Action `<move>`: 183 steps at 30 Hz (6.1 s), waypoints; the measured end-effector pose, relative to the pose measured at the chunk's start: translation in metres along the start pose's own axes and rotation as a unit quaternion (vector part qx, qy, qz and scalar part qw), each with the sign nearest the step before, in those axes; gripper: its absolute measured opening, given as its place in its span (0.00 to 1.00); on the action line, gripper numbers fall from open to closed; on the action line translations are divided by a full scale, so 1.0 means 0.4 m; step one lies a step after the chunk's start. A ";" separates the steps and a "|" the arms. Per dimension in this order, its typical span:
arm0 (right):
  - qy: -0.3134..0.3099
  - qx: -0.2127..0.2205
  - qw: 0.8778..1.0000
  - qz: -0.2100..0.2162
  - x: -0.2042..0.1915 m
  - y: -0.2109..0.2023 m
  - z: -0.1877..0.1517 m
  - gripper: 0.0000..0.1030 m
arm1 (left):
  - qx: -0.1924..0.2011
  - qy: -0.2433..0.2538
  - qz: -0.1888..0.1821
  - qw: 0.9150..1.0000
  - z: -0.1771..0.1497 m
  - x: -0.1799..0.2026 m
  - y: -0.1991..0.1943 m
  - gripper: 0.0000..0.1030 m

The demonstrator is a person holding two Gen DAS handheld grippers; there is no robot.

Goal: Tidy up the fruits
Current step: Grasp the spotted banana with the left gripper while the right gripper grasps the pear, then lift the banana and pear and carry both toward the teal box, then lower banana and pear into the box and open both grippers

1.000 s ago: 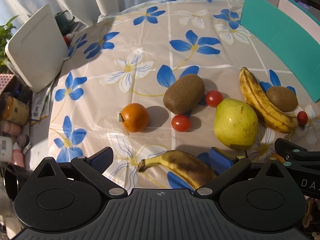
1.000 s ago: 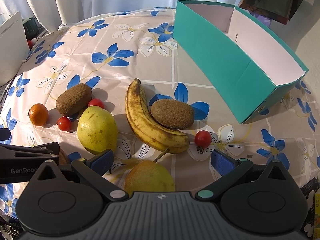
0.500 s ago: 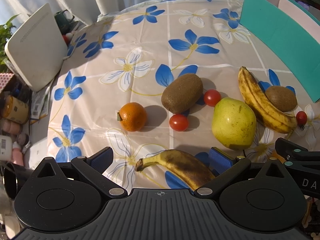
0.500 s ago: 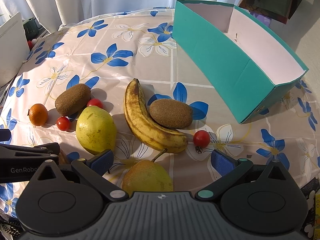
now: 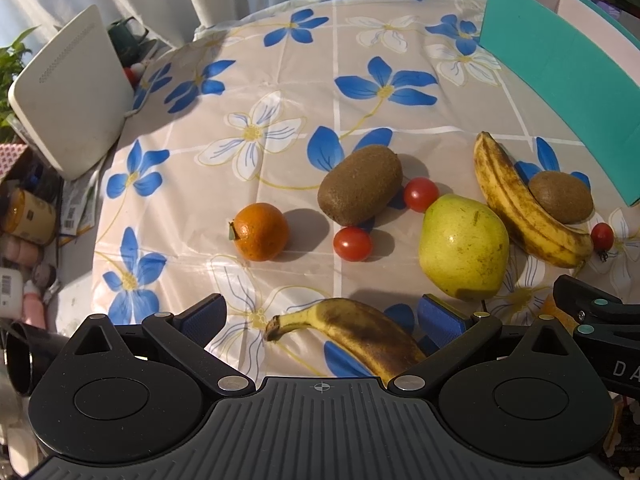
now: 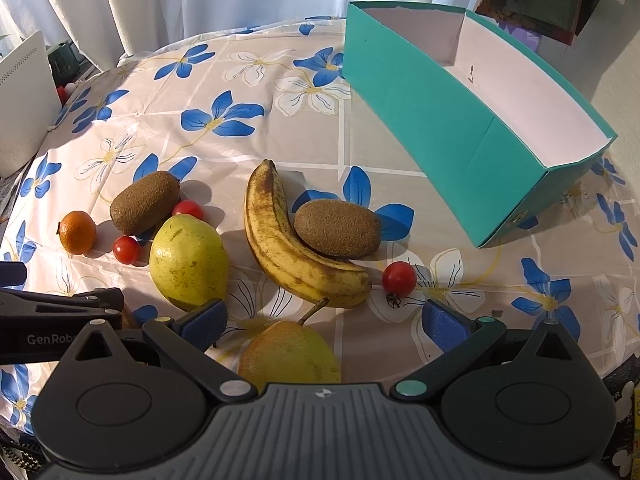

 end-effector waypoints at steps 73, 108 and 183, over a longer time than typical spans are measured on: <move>0.059 0.010 0.995 0.084 0.153 0.031 -0.027 1.00 | -0.123 -0.089 -0.068 0.986 0.015 0.062 0.079 0.38; -0.015 0.003 0.991 0.132 0.053 0.037 -0.086 0.62 | -0.005 -0.049 -0.105 0.993 0.094 0.007 -0.091 0.37; 0.159 0.216 0.961 -0.062 0.447 0.115 0.289 0.62 | 0.098 0.136 -0.159 0.973 0.616 0.653 0.091 0.38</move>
Point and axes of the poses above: each gripper's, at about its wrist camera, not at the fingertips, and y roughly the way its jaws point, x to its right, z to its top, the point moved 2 cm from there along y, roughly the way its jaws point, and after that the axes turned 5 degrees about y, right-handed, at the moved point
